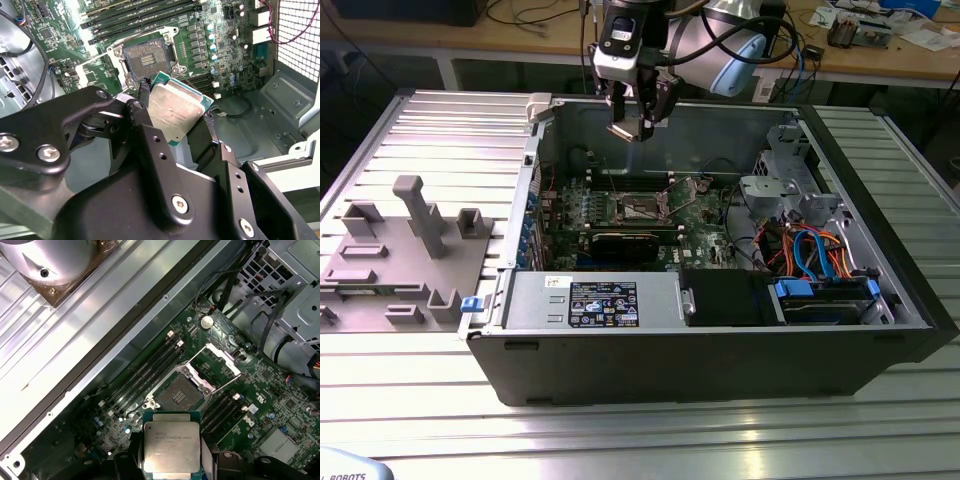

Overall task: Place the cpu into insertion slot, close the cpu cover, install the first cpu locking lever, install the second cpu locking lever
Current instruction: 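Place the cpu into insertion slot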

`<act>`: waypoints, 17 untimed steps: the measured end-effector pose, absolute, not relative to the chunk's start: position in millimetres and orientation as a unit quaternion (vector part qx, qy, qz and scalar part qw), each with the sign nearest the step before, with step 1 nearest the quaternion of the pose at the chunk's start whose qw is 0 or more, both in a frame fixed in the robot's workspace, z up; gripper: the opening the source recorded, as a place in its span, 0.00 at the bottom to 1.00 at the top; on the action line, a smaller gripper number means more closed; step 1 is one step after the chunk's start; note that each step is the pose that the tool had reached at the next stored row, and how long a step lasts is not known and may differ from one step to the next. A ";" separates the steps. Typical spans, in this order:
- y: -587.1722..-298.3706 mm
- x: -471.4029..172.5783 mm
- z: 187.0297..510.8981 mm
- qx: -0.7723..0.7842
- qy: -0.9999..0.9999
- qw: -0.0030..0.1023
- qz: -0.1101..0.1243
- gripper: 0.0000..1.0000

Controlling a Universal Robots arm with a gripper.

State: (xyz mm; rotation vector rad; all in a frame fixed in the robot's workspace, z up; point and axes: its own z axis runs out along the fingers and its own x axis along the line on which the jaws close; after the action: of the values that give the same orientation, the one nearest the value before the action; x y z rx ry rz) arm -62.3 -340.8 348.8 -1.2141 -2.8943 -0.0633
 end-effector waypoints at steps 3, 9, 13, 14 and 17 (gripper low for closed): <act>-340.8 -62.3 348.8 -0.388 -0.921 0.001 -0.020 0.55; -340.8 -62.3 348.8 -0.391 -0.920 0.001 -0.020 0.55; -340.8 -62.3 348.8 -0.393 -0.919 0.001 -0.020 0.55; -340.8 -62.3 348.8 -0.394 -0.919 0.001 -0.020 0.55; -340.8 -62.3 348.8 -0.395 -0.918 0.001 -0.020 0.55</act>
State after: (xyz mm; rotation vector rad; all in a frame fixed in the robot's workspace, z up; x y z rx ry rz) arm -62.3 -340.8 348.8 -1.2410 -2.8833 -0.0634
